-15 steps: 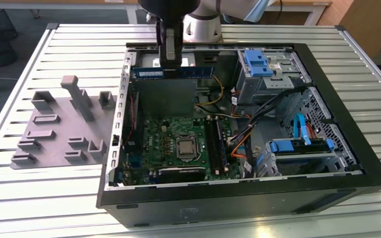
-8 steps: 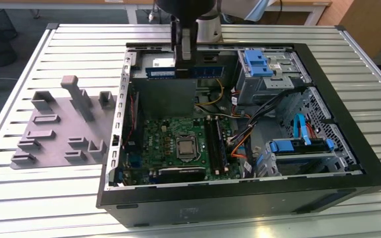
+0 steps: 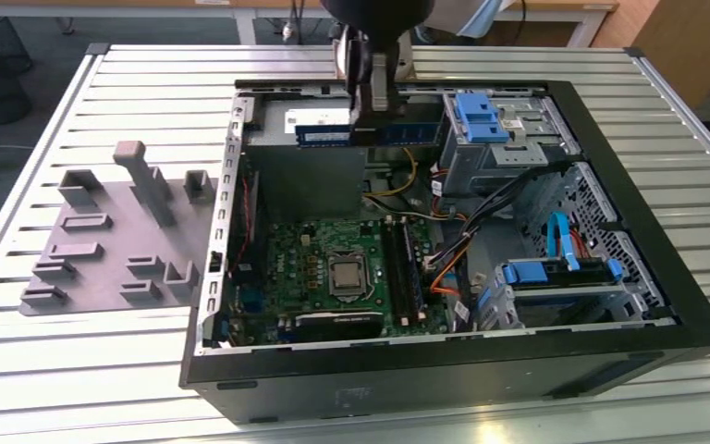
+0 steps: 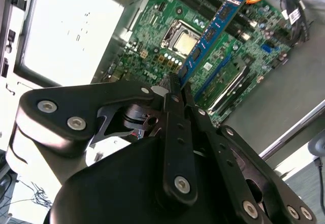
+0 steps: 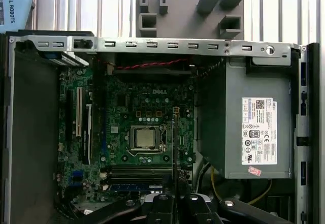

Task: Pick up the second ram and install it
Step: 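Pick up the second ram and move it above second insertion slot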

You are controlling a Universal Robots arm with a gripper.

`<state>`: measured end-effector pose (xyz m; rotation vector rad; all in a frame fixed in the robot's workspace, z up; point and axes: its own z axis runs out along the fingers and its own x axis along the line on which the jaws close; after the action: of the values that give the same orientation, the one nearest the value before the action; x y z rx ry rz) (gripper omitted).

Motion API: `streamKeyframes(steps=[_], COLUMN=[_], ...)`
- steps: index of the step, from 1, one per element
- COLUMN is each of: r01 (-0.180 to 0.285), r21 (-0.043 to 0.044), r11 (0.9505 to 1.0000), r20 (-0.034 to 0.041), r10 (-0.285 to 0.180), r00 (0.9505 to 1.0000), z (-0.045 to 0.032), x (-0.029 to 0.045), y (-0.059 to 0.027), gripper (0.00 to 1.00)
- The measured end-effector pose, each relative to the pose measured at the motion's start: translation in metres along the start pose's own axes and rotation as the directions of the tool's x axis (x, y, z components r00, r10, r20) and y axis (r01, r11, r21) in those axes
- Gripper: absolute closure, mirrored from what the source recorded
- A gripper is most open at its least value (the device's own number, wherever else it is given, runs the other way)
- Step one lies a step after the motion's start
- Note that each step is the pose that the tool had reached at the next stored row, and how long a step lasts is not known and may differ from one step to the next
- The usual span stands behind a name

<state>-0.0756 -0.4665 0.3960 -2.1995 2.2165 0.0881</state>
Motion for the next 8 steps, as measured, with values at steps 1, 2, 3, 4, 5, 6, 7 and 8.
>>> streamKeyframes(steps=[1,2,3,4,5,6,7,8], r01=[0.0,0.0,0.0,0.0,0.0,0.0,0.0,0.0], r21=[0.0,0.0,-0.0001,-0.0001,0.0,-0.0001,-0.0001,0.0], r11=[1.0,1.0,1.0,1.0,1.0,1.0,1.0,1.0], r20=[-0.0001,-0.0001,-0.0001,-0.0001,0.0,-0.0001,-0.0001,-0.0001], r10=[0.0,0.0,0.0,0.0,0.0,0.0,0.0,0.0], r00=[1.0,1.0,1.0,1.0,1.0,1.0,1.0,1.0], z=[-0.0001,-0.0002,-0.0003,-0.0003,-0.0004,-0.0005,-0.0006,-0.0006], x=[0.0,0.0,-0.0001,-0.0001,-0.0001,-0.0001,-0.0002,-0.0002], y=[-0.0027,-0.0053,-0.008,-0.0107,-0.0135,-0.0162,-0.0192,-0.022], gripper=[0.86,0.86,0.86,0.86,0.86,0.86,0.86,0.86])
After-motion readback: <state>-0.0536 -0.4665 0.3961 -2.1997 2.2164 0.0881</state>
